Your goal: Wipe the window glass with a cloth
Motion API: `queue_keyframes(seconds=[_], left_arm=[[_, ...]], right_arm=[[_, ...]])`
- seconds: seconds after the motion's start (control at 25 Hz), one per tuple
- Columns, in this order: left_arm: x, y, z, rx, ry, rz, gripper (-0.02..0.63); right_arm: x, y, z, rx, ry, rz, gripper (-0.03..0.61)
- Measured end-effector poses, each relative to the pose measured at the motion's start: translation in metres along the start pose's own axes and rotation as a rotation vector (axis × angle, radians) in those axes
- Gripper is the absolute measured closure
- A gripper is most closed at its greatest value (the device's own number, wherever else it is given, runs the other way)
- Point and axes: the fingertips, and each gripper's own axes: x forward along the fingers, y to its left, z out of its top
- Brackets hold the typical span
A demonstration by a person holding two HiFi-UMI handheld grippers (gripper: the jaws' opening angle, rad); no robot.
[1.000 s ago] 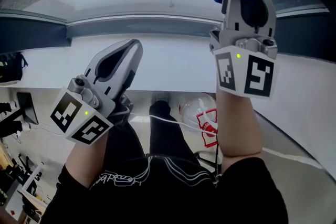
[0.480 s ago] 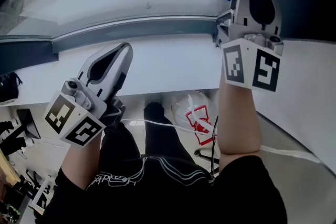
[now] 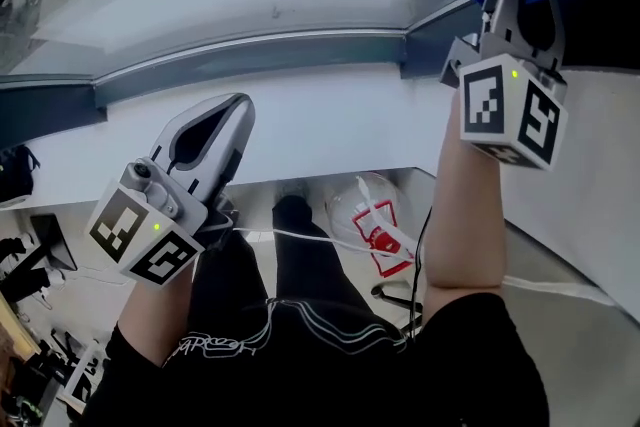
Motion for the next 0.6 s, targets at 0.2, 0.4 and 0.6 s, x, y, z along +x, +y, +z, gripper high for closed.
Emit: queue_keyframes(seconds=[0.2, 0.4, 0.6], left_arm=[[-0.031, 0.021, 0.001, -0.02, -0.032, 0.008, 0.607], [-0.083, 0.059, 0.001, -0.043, -0.075, 0.074, 0.607], [-0.153, 0.116, -0.011, -0.07, -0.098, 0.179, 0.607]], right_arm=[[-0.014, 0.031, 0.009, -0.125, -0.016, -0.007, 0.514], [-0.031, 0.108, 0.01, -0.038, -0.015, 0.105, 0.514], [-0.044, 0.235, -0.012, 0.118, 0.014, 0.262, 0.513]])
